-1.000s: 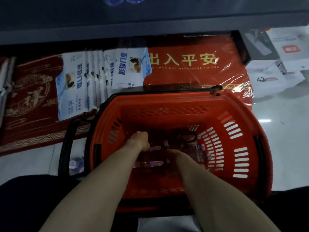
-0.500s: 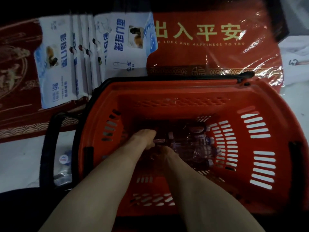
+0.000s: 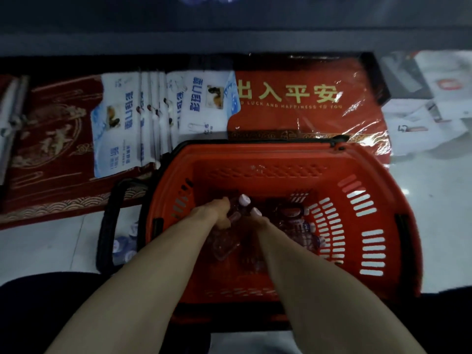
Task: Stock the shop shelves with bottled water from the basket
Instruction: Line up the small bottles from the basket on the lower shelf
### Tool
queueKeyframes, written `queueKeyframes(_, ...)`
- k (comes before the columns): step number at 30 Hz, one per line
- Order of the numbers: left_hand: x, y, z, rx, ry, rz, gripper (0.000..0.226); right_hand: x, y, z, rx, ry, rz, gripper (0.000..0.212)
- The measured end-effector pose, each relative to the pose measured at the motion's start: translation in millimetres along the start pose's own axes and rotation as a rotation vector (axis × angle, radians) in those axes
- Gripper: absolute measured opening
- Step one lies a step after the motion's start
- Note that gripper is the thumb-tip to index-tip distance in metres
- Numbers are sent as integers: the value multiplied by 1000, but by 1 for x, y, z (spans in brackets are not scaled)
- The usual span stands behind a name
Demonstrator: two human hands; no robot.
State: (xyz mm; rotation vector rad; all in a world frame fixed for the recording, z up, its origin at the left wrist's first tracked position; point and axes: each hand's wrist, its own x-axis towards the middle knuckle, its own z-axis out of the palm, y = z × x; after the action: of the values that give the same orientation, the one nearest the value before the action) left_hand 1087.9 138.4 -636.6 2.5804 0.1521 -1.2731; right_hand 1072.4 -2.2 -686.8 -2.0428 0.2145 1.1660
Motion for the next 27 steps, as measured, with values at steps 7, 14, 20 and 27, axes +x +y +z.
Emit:
queueKeyframes(7, -78, 2, -49, -228, 112, 83, 106, -75, -47, -71, 118, 236, -63, 29)
queueKeyframes(14, -171, 32, -105, -569, 124, 340, 45, -179, -94, -151, -166, 286, -389, 36)
queueKeyframes(20, -200, 59, -136, -807, 271, 554, 55, -221, -113, -191, 80, 390, -549, 69)
queueKeyframes(27, -192, 85, -148, -865, 410, 636, 58, -212, -110, -198, 460, 382, -626, 55)
